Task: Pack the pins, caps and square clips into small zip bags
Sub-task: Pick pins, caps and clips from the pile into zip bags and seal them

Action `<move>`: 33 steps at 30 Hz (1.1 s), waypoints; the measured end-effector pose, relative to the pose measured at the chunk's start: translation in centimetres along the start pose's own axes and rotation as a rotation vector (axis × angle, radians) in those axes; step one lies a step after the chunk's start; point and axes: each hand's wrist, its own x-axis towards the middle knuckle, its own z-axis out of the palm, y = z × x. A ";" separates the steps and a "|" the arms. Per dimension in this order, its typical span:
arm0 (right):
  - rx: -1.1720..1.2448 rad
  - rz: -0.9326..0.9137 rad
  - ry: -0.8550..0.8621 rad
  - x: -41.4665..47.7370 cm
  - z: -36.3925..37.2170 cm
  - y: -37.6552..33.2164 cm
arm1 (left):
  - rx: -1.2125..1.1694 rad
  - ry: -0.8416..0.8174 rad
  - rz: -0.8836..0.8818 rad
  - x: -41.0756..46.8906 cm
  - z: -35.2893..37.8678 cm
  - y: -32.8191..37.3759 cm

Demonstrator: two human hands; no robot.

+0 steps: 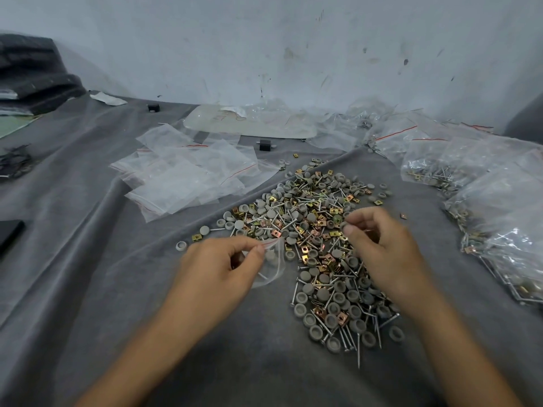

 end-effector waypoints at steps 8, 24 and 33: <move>0.266 -0.114 -0.299 -3.8 4.2 -3.6 | -0.014 -0.043 0.012 0.0 0.2 -0.1; 0.536 -0.015 -0.285 -4.0 5.3 -3.4 | -0.097 -0.089 -0.004 0.1 0.4 -0.3; 0.742 0.051 -0.171 -2.1 2.9 -2.3 | -0.128 -0.073 -0.033 0.3 0.7 -0.6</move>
